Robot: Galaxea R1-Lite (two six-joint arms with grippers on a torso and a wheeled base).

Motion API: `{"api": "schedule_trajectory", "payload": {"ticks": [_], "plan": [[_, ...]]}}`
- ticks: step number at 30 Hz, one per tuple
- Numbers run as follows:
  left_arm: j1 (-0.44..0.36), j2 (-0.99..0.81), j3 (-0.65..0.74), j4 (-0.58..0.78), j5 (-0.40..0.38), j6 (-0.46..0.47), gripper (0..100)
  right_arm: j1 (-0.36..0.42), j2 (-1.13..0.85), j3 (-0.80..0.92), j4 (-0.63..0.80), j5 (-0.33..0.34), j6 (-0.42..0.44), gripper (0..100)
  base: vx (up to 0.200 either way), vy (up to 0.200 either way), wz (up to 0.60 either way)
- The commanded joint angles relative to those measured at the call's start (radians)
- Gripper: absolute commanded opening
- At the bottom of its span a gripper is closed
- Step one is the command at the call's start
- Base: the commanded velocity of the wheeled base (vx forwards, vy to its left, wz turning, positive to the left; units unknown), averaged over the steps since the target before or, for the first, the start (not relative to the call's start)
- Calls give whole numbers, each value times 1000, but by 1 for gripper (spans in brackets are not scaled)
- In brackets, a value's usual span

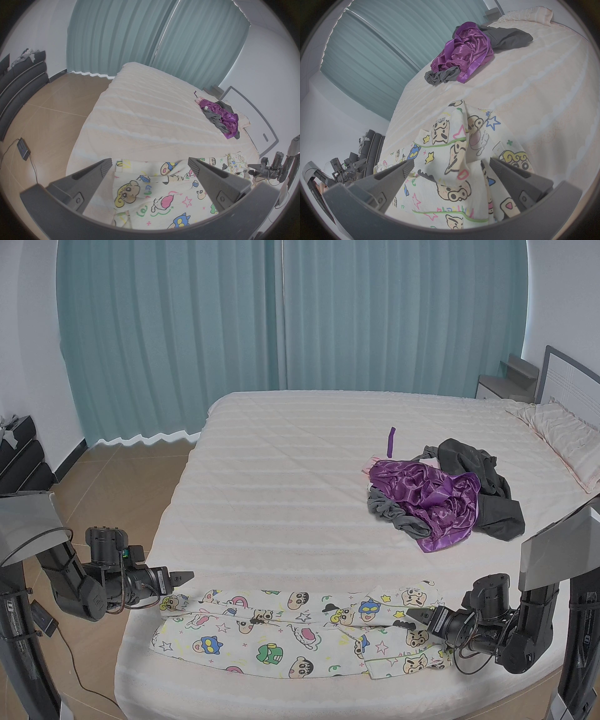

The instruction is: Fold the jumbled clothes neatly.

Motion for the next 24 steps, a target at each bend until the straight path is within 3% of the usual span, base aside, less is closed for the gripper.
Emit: {"api": "schedule_trajectory", "payload": {"ticks": [1,20,21,24], "plan": [[46,18,3,-2,-40,5,100,3,3,0,0,0,0,100,0,0,0],[49,136,-2,-40,-60,40,100,1,3,-1,0,0,2,100,0,0,0],[49,136,-2,-40,-60,40,0,1,3,-1,0,0,0,100,0,0,0],[49,142,16,-40,-58,41,0,1,3,-1,0,2,0,100,0,0,0]]}}
